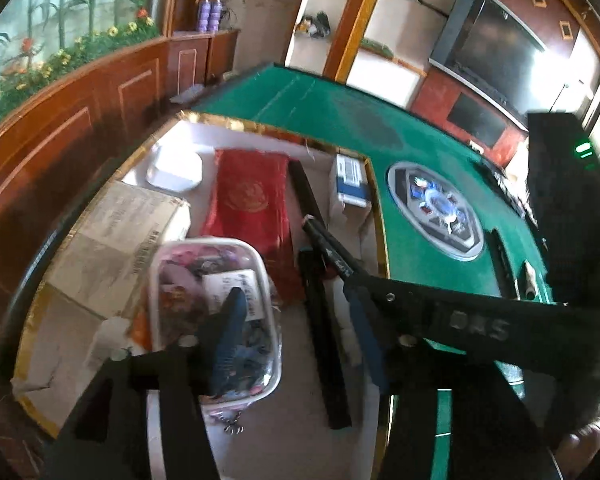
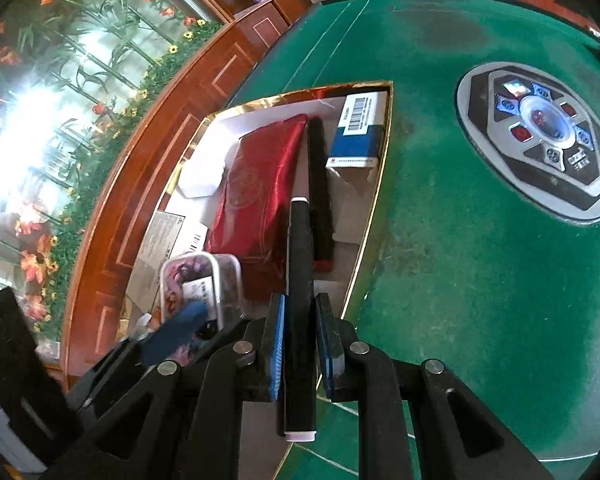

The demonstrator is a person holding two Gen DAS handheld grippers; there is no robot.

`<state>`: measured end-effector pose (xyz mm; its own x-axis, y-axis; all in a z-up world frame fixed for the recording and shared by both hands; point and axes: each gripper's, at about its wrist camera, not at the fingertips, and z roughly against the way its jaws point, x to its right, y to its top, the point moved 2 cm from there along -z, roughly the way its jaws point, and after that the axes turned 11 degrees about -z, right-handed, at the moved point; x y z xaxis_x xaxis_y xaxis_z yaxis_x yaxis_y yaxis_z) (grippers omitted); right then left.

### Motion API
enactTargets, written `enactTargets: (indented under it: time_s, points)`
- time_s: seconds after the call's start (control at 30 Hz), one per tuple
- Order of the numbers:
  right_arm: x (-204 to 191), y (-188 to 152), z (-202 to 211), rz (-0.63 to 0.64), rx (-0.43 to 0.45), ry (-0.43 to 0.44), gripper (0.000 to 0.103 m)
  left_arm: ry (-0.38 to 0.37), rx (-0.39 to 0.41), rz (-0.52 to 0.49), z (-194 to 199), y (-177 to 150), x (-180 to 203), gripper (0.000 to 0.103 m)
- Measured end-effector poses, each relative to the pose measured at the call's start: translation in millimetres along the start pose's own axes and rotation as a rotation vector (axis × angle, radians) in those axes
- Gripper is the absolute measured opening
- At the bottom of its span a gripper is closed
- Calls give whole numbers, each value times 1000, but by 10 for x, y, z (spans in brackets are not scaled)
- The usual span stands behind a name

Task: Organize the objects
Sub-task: 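Lower the markers into the tray and open both grippers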

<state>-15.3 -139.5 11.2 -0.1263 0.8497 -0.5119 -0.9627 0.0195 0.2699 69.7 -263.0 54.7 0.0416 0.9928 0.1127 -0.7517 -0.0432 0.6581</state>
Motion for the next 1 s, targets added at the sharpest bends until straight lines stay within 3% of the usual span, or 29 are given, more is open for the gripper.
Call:
enactTargets:
  time_s: [0.23, 0.37, 0.57, 0.77, 1.0]
  points:
    - [-92, -29, -28, 38, 17, -34, 17, 54, 125, 68, 482, -59, -229, 76]
    - [-196, -73, -69, 75, 19, -47, 19, 37, 202, 143, 730, -48, -390, 79]
    - [-309, -175, -149, 114, -7, -55, 22, 83, 266, 162, 875, -32, -473, 86]
    - [-389, -292, -160, 185, -9, -52, 34, 131, 276, 163, 904, -48, -532, 88]
    - [-509, -390, 121, 287, 129, -103, 61, 223, 315, 111, 1006, -65, -452, 89]
